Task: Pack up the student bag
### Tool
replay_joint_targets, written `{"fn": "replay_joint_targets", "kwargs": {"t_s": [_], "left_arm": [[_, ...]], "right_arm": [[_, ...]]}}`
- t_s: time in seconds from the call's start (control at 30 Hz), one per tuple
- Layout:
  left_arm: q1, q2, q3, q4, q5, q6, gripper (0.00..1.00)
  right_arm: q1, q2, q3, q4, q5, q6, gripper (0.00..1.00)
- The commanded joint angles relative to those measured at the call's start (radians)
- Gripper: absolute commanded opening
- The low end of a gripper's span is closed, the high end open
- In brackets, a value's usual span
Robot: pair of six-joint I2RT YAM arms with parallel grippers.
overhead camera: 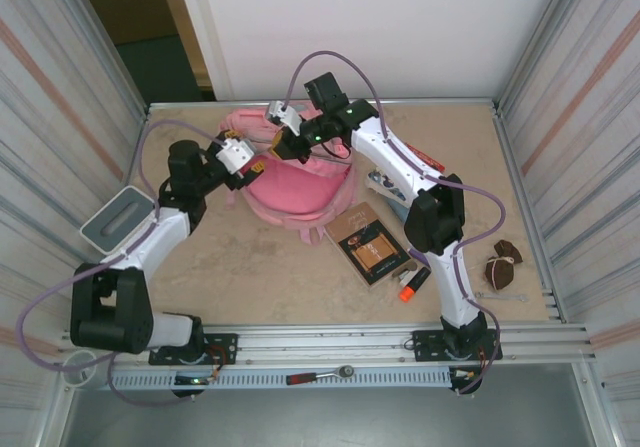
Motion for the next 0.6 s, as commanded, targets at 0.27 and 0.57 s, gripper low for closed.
{"fn": "replay_joint_targets", "kwargs": {"t_s": [0.27,0.57], "left_arm": [[0.038,0.080,0.099,0.023,-0.044,-0.143,0.09],[0.107,0.036,-0.045,0.142,-0.248,-0.349,0.21]], "right_arm": [[-0.045,-0.125,-0.086,0.097,0.170,0.295,0.48],[-0.137,-0.611,-0.897,0.408,0.410,0.604,0.64]]}}
